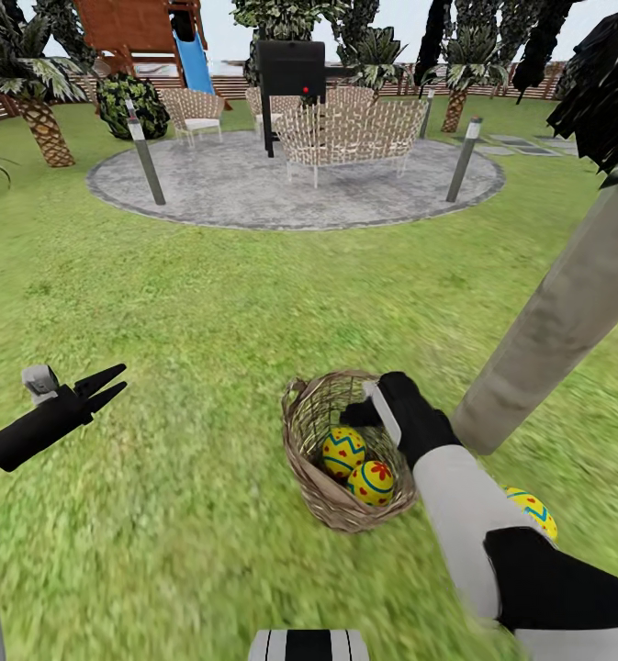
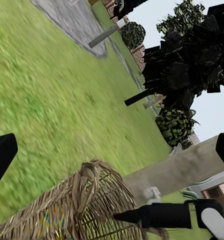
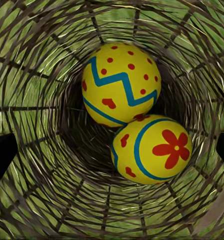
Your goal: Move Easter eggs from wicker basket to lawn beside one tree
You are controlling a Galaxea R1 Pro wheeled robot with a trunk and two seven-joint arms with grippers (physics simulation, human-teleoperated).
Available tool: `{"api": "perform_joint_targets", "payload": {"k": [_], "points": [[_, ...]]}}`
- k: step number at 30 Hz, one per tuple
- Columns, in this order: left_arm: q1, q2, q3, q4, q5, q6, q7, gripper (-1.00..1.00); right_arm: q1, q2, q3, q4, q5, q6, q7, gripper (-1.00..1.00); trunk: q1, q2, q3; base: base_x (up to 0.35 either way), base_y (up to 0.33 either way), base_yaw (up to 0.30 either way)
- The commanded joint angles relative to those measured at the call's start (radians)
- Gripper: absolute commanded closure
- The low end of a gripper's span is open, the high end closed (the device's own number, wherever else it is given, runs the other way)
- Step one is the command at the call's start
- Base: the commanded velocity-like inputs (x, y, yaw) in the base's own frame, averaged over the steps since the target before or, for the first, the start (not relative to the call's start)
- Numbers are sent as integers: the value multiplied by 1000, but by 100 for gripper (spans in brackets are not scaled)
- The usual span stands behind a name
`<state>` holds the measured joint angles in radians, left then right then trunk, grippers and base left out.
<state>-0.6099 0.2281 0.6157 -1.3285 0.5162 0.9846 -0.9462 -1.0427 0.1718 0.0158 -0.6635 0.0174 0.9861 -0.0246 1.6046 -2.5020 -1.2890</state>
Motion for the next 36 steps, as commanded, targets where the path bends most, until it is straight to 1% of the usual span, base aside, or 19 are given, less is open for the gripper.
{"api": "perform_joint_targets", "payload": {"k": [1, 2, 3, 5, 7, 9, 10, 11, 13, 18, 21, 23, 36], "points": [[-1, 0, 1, 0, -2, 4, -4, -100, -24, 0, 1, 49, 1, 1, -3, -100, 0, 0, -1, 0, 0, 0], [-1, 0, 1, 0, -1, 4, -4, -100, -48, -1, -1, 98, 1, -7, -3, -100, 0, 0, -1, 0, 0, 0], [-1, -1, 1, 0, -1, 4, -4, -100, -79, -3, -3, 169, 1, -31, -3, -100, 0, 0, -1, 0, 0, 0], [-1, -1, 1, 1, -1, 4, -3, -100, -110, -5, -5, 246, 1, -78, -5, -100, 0, 0, -1, 0, 0, 0], [-1, -1, 1, 1, -1, 5, -3, -100, -131, -6, -6, 300, 0, -118, -11, -100, 0, 0, -1, 0, 0, 0], [-1, -1, 1, 0, -1, 5, -3, -100, -144, -6, -6, 320, 0, -131, -13, -100, 0, 0, -1, 0, 0, 0], [-1, 0, 1, 0, -1, 5, -5, -100, -176, -5, -7, 344, 0, -137, -15, -100, 0, -1, -5, 0, 0, 0], [-1, 0, 1, 0, -1, 5, -5, -100, -180, -5, -7, 354, 0, -139, -16, -100, 1, -1, -9, 0, 0, 0], [-1, 0, 0, 0, -1, 5, -5, -100, -193, -4, -7, 368, -1, -141, -30, -100, 2, -1, -16, 0, 0, 0], [-1, -1, 0, 0, -1, 5, -4, -100, -199, -3, -7, 370, 0, -152, -41, -100, 4, -2, -36, 0, 0, 0], [-1, -1, -1, 0, -1, 5, -3, -100, -200, -2, -8, 374, 1, -196, -41, -100, 5, -3, -47, 0, 0, 0], [-1, -1, -1, 0, -1, 5, -3, -100, -200, -2, -8, 376, 1, -209, -41, -100, 6, -4, -55, 0, 0, 0], [-1, -1, -1, 2, -1, 5, -2, -100, -197, 2, -6, 366, 5, -216, -27, -100, 12, -7, -105, 0, 0, 0]]}}
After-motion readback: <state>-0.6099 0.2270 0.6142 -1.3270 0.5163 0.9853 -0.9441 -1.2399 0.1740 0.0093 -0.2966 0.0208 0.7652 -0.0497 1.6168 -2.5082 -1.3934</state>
